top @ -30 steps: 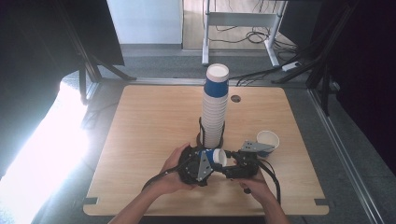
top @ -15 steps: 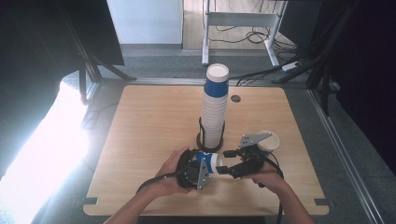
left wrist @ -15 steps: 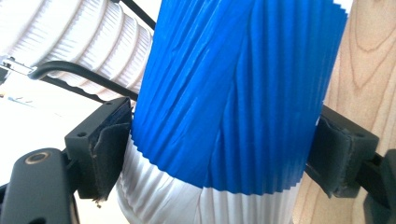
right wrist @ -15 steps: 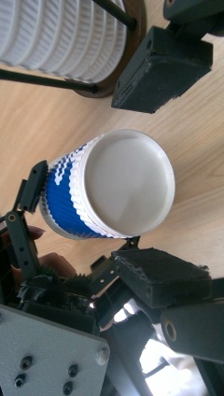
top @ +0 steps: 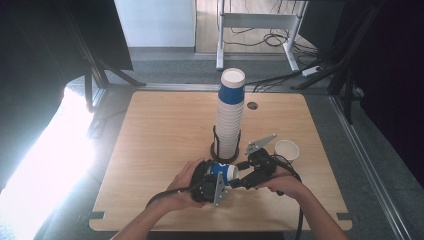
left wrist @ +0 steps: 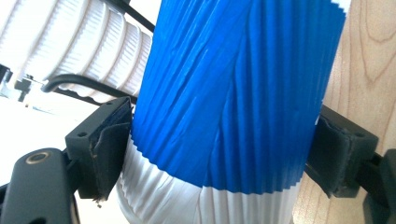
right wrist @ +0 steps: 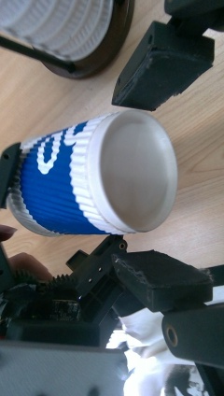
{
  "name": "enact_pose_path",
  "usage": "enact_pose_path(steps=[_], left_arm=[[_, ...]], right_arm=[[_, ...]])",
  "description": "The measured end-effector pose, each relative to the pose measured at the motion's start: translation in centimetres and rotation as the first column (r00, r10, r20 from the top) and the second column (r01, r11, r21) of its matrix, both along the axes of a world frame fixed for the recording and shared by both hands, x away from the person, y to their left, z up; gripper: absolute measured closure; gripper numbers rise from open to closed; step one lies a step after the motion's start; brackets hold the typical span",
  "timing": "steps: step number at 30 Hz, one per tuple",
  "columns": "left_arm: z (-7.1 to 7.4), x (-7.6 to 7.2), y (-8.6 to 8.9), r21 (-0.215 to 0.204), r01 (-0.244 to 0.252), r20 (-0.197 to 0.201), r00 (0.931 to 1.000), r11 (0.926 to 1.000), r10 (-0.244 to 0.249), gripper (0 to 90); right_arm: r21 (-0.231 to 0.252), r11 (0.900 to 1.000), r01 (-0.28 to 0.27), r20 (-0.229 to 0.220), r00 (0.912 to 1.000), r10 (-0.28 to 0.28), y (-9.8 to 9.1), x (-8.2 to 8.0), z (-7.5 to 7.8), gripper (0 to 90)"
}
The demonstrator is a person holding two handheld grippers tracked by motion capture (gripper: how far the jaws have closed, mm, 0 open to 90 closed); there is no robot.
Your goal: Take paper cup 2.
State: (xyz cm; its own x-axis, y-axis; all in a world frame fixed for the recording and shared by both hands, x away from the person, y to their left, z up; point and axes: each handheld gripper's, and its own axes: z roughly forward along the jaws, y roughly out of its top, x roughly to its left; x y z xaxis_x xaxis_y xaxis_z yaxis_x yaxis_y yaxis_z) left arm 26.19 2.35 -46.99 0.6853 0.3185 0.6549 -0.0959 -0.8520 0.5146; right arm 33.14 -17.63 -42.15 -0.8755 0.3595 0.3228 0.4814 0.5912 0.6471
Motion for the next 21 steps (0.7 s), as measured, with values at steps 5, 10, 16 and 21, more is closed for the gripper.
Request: enact_pose_path(steps=[5,10,16,21], left_arm=[[-0.1,-0.2,-0.3,0.033,0.011,0.027,0.9996,0.9994,-0.012,16.6],[-0.3,-0.4,-0.6,0.038,0.020,0.046,0.9987,0.9991,-0.022,16.6],[-0.5,-0.7,-0.9,0.047,0.036,0.076,0.9963,0.9982,-0.039,16.8],[-0.7,-0.8,-0.9,0.055,0.039,0.077,0.9961,0.9977,-0.043,17.3]], right_arm=[[-0.055,0.9978,-0.036,-0.052,0.9981,0.033,1.0,0.7,0.0,20.1],[-0.107,0.9917,-0.071,-0.086,0.9943,0.062,1.9,1.2,0.0,20.3],[-0.163,0.9831,-0.083,-0.120,0.9908,0.064,2.7,1.6,-0.4,21.1],[-0.191,0.9757,-0.107,-0.141,0.9867,0.081,3.0,2.0,-1.0,22.0]])
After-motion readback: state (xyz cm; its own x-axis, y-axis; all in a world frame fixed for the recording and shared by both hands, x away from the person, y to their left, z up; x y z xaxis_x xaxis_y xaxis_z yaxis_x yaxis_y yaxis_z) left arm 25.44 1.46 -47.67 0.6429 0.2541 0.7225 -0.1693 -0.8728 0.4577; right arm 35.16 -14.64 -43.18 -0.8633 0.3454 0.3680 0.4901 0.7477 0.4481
